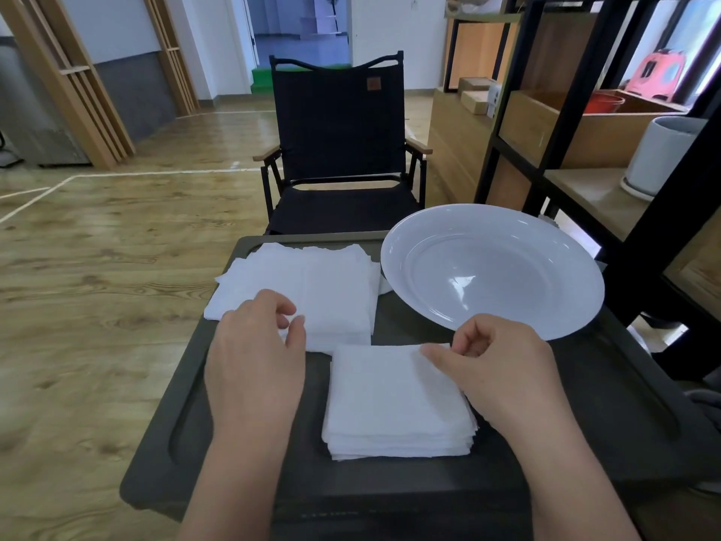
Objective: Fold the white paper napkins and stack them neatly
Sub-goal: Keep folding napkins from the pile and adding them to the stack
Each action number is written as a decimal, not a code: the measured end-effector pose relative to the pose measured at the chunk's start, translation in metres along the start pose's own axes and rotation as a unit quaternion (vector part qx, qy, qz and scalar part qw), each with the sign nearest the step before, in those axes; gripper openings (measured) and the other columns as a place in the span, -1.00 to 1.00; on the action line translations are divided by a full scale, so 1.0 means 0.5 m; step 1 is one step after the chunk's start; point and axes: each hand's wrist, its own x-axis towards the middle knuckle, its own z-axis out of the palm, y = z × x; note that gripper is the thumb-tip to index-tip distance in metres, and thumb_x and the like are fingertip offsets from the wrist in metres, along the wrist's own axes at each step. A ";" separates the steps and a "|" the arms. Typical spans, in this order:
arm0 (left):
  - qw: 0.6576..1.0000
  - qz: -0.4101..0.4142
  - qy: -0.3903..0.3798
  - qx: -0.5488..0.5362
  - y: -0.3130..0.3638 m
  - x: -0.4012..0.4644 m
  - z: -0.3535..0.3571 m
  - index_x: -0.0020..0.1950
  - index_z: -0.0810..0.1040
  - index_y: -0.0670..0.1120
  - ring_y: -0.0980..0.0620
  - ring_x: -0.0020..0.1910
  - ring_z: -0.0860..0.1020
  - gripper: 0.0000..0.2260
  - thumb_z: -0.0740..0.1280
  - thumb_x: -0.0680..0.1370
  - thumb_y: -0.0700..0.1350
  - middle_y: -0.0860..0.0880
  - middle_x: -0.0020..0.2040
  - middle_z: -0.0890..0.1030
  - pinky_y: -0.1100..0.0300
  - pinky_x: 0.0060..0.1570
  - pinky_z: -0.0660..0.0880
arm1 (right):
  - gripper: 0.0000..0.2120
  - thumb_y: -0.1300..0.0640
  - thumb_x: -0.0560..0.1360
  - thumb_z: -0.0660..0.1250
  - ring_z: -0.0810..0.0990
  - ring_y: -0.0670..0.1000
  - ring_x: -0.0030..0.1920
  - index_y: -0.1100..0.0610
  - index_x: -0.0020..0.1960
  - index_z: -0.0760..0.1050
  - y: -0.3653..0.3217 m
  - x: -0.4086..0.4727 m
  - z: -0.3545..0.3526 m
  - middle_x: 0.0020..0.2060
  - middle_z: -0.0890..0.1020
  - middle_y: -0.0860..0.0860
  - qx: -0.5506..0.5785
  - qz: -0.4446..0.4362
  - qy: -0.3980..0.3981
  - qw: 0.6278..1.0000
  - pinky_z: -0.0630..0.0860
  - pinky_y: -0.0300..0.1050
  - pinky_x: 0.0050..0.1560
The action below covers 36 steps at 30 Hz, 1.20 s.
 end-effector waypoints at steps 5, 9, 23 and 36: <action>0.997 0.053 -0.061 0.014 -0.042 0.012 0.046 0.40 0.38 0.01 -0.02 0.33 0.38 -0.51 0.38 0.49 -0.19 0.07 0.33 0.48 0.06 0.23 0.39 | -0.65 0.00 0.32 0.56 0.35 -0.11 -0.52 0.10 -0.41 0.43 -0.008 -0.002 -0.002 -0.57 0.40 -0.07 0.071 -0.031 0.026 0.997 0.31 -0.26 -0.40; 0.997 0.032 -0.064 -0.013 -0.052 0.035 0.063 0.34 0.48 0.00 -0.05 0.30 0.43 -0.58 0.34 0.49 -0.21 0.04 0.31 0.52 0.04 0.18 0.43 | -0.64 -0.01 0.32 0.56 0.32 -0.11 -0.50 0.09 -0.42 0.42 -0.008 -0.001 0.003 -0.56 0.39 -0.08 0.100 -0.045 0.021 0.994 0.33 -0.27 -0.39; 0.852 -0.156 -0.024 -0.500 0.041 0.006 -0.044 -0.36 0.46 -0.07 -0.01 -0.31 0.45 -0.68 0.25 0.59 -0.06 -0.06 -0.30 0.50 0.09 -0.34 0.42 | -0.90 -0.04 0.42 0.43 0.60 -0.22 -0.24 -0.13 -0.09 0.54 -0.039 -0.025 0.009 -0.25 0.67 -0.19 0.204 -0.099 -0.073 0.971 0.47 -0.42 -0.24; 0.749 -0.088 -0.229 -0.616 0.066 -0.022 -0.078 -0.09 0.68 -0.02 -0.01 -0.08 0.65 -0.80 0.31 0.44 0.02 -0.05 -0.06 0.69 -0.04 0.00 0.57 | -0.44 0.00 0.40 0.48 0.55 -0.32 0.11 -0.46 0.22 0.33 -0.044 -0.026 0.011 0.06 0.61 -0.33 0.276 -0.120 -0.100 0.948 0.51 -0.47 -0.09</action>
